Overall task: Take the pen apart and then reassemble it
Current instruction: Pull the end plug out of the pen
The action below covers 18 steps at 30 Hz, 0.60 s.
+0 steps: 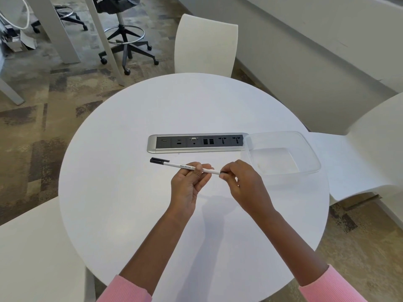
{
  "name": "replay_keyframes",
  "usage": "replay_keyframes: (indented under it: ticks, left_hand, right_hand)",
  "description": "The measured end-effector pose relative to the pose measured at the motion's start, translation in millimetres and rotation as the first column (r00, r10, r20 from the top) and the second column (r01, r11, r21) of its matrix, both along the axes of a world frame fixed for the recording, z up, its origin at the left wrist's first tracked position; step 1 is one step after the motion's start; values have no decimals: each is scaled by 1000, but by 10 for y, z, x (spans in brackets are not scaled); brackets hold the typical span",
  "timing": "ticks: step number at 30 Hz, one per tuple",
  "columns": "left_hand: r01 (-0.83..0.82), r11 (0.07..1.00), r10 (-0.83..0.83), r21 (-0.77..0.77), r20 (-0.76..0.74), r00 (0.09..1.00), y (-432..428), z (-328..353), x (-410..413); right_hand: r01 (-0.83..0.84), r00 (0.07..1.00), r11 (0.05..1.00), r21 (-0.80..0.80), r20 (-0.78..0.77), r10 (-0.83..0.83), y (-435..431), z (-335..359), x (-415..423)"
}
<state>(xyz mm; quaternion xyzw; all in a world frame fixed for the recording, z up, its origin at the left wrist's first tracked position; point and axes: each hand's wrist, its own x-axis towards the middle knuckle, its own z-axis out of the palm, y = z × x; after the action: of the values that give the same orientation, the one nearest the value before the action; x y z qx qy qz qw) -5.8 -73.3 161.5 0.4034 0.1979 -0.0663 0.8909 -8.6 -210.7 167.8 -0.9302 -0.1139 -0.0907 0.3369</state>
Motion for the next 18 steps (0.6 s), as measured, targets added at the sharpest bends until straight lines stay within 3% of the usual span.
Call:
replay_keyframes:
  ticks: [5,14,18]
  left_hand:
    - [-4,1000,4,-4,-2,1000,1,7,-10]
    - [-10,1000,10,-13,-10,1000,20,15,-3]
    - [-14,1000,14,-20,-11,1000,20,21,-3]
  right_hand:
    - [80,977,977,198,-211,-37,5,24,-9]
    - [49,999,962,267,-31,-42,28,-1,-31]
    - [152,969,931,333,-234,-75,43,18,-21]
